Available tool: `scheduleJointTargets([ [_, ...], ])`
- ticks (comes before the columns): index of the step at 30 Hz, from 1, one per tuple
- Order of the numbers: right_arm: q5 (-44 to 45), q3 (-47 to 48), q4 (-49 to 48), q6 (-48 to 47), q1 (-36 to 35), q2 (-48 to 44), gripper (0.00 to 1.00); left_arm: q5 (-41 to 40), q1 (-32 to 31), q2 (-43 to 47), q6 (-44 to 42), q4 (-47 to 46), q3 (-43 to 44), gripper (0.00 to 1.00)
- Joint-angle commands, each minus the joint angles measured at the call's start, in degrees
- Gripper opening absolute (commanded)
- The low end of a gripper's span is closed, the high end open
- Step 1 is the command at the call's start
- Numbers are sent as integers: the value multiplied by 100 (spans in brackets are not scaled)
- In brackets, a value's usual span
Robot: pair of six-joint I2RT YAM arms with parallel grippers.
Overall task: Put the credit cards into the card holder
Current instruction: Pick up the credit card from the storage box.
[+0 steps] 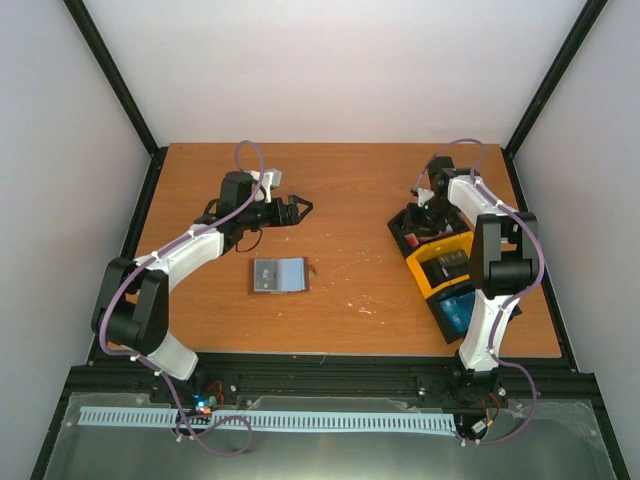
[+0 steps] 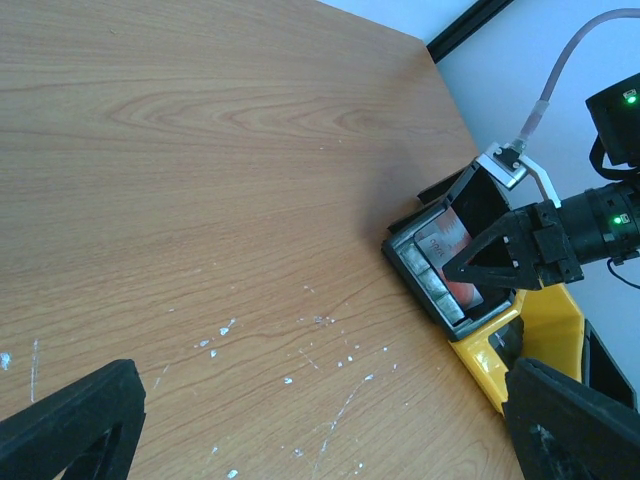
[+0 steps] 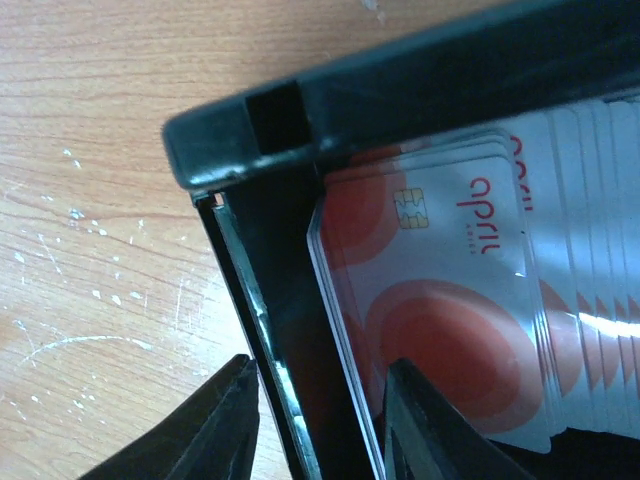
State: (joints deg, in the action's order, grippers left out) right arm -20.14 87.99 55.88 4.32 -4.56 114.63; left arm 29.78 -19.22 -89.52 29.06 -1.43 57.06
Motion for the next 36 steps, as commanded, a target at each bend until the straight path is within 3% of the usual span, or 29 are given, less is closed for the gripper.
scheduleJointTargets([
  [1,234,-41,128,-31,-48,-39,34,-51,15,-43,-23,86,120,99],
  [8,1025,120,54,-93,-344,-81,15,-44,15,-15,-40,123,131,99],
  [17,1746,225,104,-64,-511,-641,3,-114,15,89,-83,211,141,99],
  [27,1540,185,201,44,-537,-1163,3,-100,6,221,-107,259,102,99],
  [36,1771,-92,-103,110,-537,-1099,3,136,-124,210,-147,231,118,100],
])
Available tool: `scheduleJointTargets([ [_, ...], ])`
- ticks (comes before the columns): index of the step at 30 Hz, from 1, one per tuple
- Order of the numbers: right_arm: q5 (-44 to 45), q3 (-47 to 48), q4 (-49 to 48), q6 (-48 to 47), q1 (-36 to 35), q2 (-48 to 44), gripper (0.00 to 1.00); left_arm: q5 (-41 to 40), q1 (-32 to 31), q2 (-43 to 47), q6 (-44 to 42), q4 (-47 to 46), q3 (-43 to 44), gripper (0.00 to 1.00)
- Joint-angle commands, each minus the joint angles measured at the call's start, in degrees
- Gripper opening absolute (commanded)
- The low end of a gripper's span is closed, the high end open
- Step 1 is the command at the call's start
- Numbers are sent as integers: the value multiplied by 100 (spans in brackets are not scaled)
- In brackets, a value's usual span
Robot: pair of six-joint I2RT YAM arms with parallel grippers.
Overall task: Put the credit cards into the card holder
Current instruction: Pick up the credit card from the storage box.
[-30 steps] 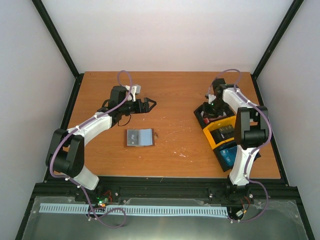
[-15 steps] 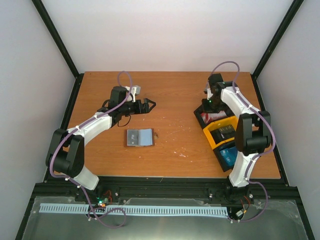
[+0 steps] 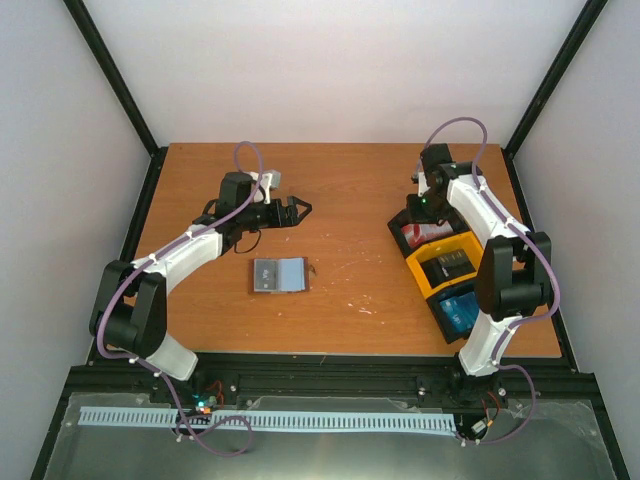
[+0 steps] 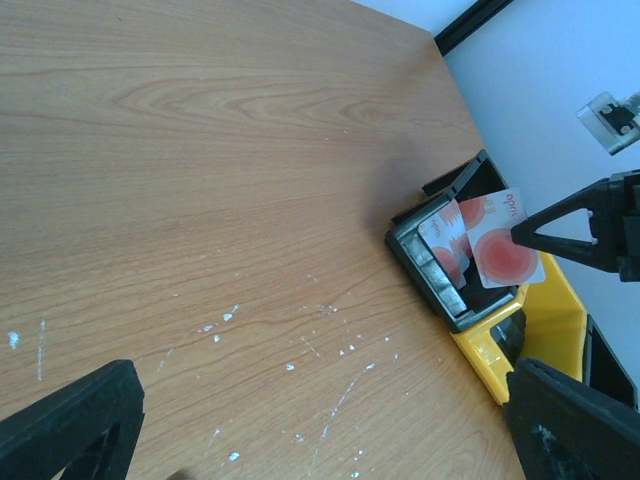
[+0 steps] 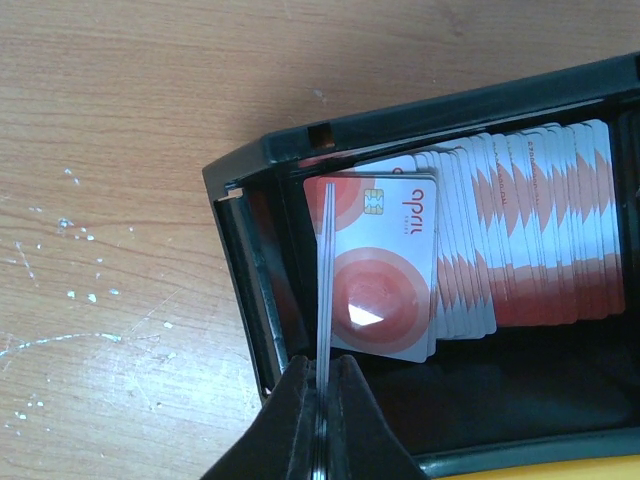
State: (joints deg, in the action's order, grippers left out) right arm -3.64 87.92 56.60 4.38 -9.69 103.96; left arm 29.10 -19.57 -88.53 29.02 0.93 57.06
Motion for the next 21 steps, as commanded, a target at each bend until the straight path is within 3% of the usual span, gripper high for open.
scheduleJointTargets([
  [1,134,-91,-210,125,-19,-10,3,291,-134,73,-180,-19,142,100],
  [14,-148,-77,-441,345,178,307,4,864,-675,-954,-203,-85,1039,100],
  [21,-475,-364,-684,748,411,-157,3,1675,-776,-1671,355,-482,1721,100],
])
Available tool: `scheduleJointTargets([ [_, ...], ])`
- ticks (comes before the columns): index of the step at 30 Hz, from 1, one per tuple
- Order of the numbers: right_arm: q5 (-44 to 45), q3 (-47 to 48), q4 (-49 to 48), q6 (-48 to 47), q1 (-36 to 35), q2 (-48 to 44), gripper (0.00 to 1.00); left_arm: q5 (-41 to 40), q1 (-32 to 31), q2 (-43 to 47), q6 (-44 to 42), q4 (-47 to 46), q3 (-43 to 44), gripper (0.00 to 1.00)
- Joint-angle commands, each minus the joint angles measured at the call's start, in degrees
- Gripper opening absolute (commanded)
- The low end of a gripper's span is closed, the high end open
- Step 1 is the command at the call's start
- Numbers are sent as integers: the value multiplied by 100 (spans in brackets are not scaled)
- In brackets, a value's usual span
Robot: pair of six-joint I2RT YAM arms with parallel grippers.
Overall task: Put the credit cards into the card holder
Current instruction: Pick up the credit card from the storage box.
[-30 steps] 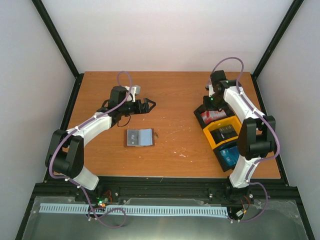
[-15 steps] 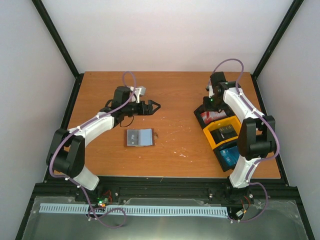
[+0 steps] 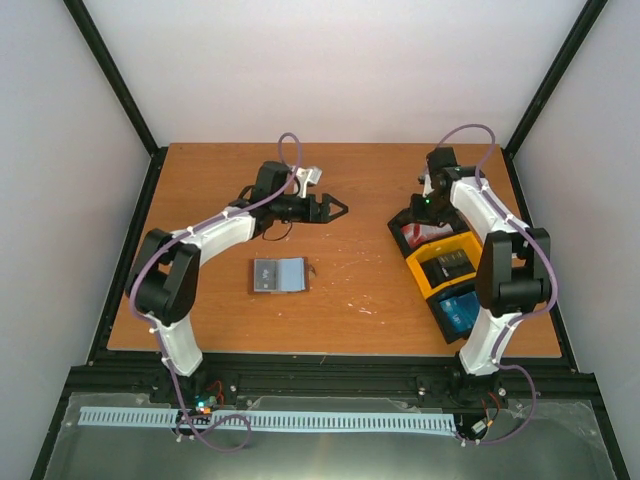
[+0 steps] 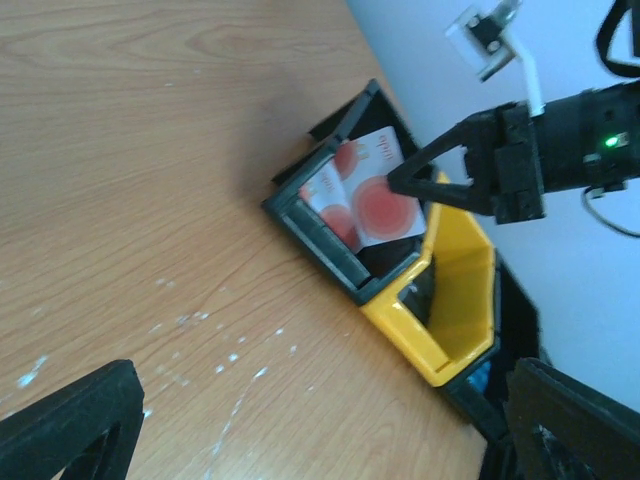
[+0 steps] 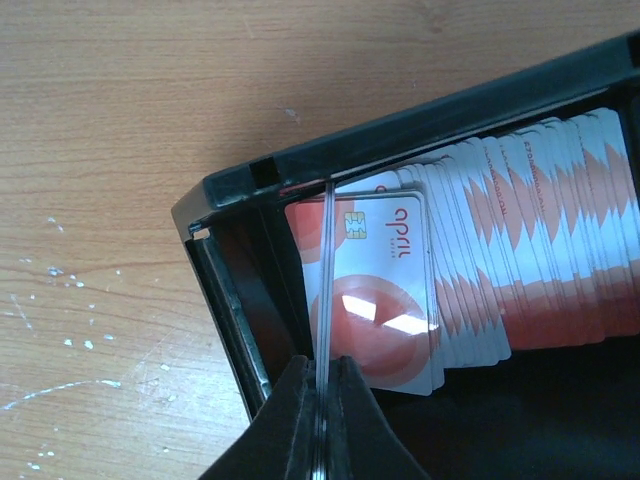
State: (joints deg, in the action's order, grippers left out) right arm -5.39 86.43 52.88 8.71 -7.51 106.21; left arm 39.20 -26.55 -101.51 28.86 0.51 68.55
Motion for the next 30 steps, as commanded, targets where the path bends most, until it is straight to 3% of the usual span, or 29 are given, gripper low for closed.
scheduleJointTargets([
  [1,-444,-291,-399,359,256,-503,3,801,-77,-498,512,-487,716,100],
  [10,-2849,-744,-797,484,566,-1507,3,1449,-79,-1022,1675,-183,1714,100],
  [15,-4670,-1428,-1907,1045,553,-1878,3,1943,-88,-1142,2101,-357,1866,100],
  [20,-5569,-1757,-3011,1639,379,-2111,3,2318,-154,-1124,2348,-650,1861,99],
  [30,-5922,-1809,-4144,2124,-135,-2102,4,2627,-163,-840,2216,-765,1777,61],
])
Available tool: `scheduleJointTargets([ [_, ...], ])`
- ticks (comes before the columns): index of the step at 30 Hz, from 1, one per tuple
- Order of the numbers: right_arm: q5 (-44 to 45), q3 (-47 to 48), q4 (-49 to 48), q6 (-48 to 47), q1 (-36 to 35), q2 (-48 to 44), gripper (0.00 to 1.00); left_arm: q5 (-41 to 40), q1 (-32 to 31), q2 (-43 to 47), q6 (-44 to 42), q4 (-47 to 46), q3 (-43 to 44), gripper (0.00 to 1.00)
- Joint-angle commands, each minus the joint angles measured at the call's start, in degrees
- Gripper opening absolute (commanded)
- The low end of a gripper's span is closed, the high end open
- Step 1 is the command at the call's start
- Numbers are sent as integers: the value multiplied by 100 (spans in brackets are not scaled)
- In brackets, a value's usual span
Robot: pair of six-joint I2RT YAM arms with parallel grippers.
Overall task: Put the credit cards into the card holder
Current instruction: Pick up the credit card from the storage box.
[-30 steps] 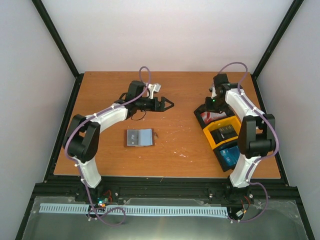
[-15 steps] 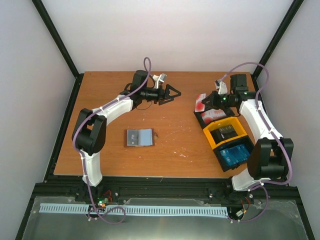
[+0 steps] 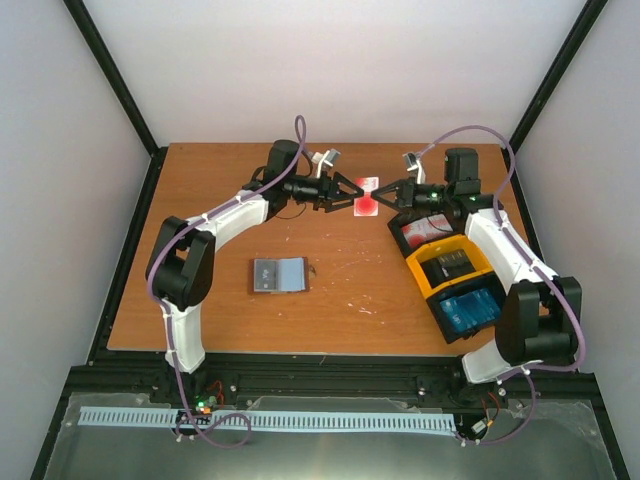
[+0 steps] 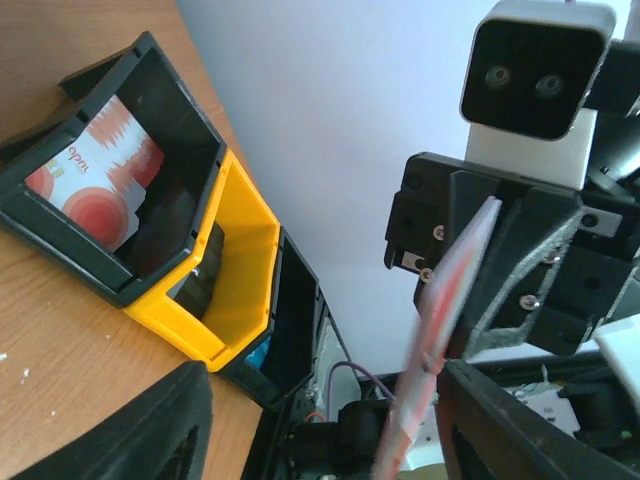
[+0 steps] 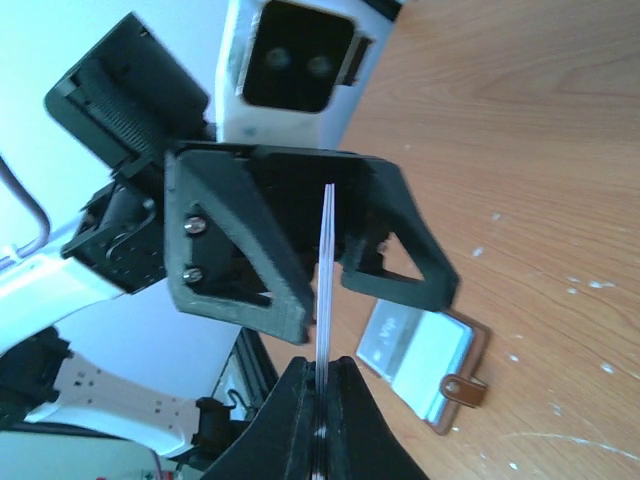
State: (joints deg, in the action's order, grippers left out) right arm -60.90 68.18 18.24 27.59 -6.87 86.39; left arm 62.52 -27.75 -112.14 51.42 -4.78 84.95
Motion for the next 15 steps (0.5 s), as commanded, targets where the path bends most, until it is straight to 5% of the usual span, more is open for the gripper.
scheduleJointTargets([
  [1,-396,24,-778,292,-212,-101,4,342,-46,253,-38,-255,130,58],
  [11,-668,31,-1356,585,-244,-146,9,460,37,708,-210,-486,55,9],
  [15,-660,37,-1779,910,-244,-196,14,605,155,807,-86,-738,-121,1],
])
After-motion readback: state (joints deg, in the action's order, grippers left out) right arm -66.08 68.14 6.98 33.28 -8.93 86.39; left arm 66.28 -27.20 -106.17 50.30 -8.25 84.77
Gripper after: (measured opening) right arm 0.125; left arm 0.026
